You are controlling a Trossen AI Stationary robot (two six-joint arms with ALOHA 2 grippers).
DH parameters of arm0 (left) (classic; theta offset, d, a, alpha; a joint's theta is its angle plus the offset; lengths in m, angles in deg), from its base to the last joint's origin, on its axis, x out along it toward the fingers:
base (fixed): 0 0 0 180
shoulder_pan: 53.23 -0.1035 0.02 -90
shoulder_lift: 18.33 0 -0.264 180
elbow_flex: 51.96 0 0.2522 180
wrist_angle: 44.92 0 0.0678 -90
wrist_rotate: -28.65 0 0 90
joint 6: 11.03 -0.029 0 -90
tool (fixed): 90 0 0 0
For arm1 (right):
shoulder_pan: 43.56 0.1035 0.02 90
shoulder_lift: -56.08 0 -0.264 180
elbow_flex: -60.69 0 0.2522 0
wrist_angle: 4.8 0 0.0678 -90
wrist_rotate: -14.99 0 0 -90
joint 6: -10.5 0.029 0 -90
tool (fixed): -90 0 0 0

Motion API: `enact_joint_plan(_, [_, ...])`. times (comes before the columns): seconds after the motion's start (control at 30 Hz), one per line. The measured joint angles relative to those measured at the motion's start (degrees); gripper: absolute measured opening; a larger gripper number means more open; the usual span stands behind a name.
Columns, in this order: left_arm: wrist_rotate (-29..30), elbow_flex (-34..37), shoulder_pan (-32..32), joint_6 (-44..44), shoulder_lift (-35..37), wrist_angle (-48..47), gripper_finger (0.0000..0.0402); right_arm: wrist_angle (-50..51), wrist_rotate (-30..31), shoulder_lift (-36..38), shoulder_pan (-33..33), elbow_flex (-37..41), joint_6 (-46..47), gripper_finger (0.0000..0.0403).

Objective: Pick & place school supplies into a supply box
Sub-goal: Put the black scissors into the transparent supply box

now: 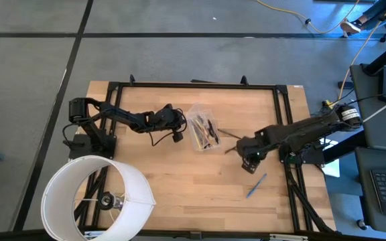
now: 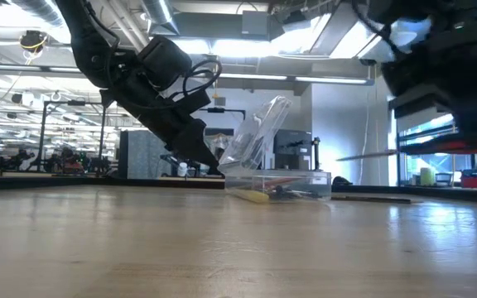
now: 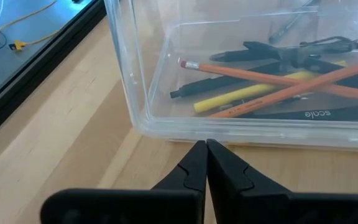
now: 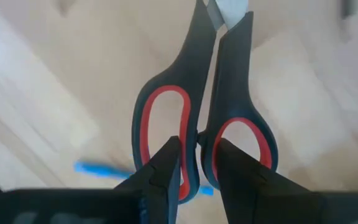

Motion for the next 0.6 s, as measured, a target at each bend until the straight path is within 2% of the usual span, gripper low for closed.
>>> enact_joint_plan(0.13, [0.0, 0.0, 0.0, 0.0, 0.0, 0.0, 0.0002, -0.4, 0.1, 0.4, -5.2, 0.0, 1.0, 0.009])
enact_joint_plan(0.6, [0.0, 0.0, 0.0, -0.4, 0.0, 0.0, 0.0002, -13.0, -0.7, -2.5, -16.0, -0.4, -12.6, 0.009])
